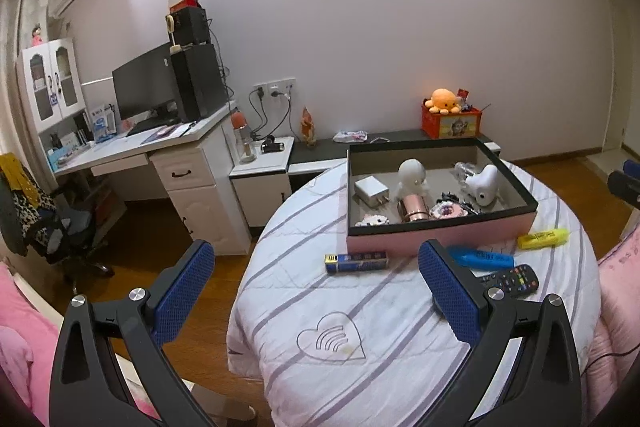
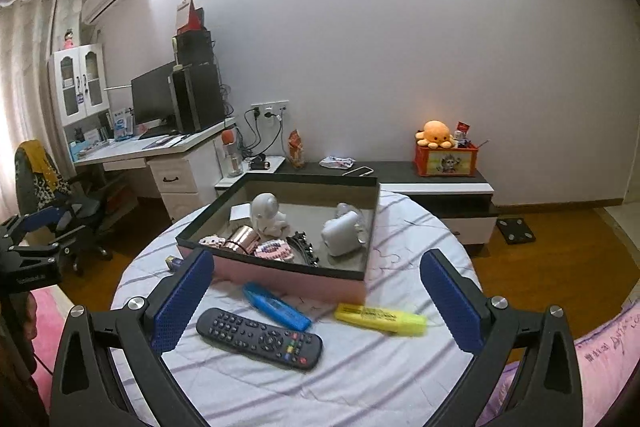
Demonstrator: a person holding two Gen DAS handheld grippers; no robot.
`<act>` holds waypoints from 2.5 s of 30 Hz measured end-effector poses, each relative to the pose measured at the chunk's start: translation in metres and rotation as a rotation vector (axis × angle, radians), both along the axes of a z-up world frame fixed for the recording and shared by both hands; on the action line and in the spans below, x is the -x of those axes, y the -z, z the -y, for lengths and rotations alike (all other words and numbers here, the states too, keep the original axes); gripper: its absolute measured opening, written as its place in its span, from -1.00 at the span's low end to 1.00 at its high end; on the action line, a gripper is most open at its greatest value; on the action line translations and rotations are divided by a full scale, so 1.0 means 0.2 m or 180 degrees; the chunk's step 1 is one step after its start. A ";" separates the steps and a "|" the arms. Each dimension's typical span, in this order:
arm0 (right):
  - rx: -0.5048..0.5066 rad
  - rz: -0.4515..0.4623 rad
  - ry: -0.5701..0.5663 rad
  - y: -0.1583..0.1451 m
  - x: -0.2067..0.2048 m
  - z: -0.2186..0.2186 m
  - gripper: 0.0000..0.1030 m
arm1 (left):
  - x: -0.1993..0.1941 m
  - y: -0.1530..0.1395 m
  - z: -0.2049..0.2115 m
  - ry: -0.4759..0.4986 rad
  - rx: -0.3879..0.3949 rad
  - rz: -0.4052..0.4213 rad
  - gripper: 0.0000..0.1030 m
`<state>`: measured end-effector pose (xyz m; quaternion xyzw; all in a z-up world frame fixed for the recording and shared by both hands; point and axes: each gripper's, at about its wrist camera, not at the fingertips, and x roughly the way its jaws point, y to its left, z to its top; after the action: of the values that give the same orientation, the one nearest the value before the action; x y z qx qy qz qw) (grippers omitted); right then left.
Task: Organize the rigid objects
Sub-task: 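Move both tools back toward the items beside the box, then grasp the blue-and-gold small box with the left tool while the right tool approaches the highlighter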
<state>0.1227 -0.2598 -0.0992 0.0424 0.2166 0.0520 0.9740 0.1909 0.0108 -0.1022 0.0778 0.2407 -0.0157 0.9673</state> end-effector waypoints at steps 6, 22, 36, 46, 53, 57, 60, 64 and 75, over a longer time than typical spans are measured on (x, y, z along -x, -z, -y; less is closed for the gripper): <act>-0.0009 -0.0055 0.0018 0.02 0.02 0.02 1.00 | 0.02 0.01 0.01 0.0012 -0.0059 -0.0029 1.00; -0.0011 -0.0606 0.0200 0.29 -0.13 0.14 1.00 | -0.22 0.29 0.08 0.0186 0.0014 -0.0603 1.00; -0.0041 -0.1064 0.0206 0.53 -0.41 0.26 1.00 | -0.71 0.62 0.14 0.0296 0.0281 -0.1260 1.00; 0.0099 -0.1272 0.0138 0.61 -0.52 0.23 1.00 | -0.84 0.72 0.12 0.0252 0.0445 -0.1391 0.80; 0.0184 -0.1362 0.0118 0.64 -0.57 0.21 1.00 | -0.81 0.71 0.11 0.0327 0.0323 -0.1341 0.63; 0.0241 -0.1362 0.0058 0.64 -0.60 0.23 1.00 | -0.76 0.70 0.10 0.0336 0.0299 -0.1348 0.63; 0.0139 -0.1348 -0.0054 0.66 -0.61 0.26 1.00 | -0.70 0.68 0.08 0.0365 0.0254 -0.1350 0.63; 0.0108 -0.1367 -0.0047 0.66 -0.58 0.26 0.70 | -0.63 0.66 0.06 0.0405 0.0218 -0.1361 0.63; 0.0200 -0.1593 -0.0427 0.61 -0.40 0.07 0.06 | -0.44 0.59 0.06 0.0554 0.0197 -0.1282 0.63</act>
<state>0.2023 -0.2732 -0.2215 0.0093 0.4546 0.0977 0.8853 0.2782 -0.0011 -0.2196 0.0638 0.4208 -0.1217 0.8967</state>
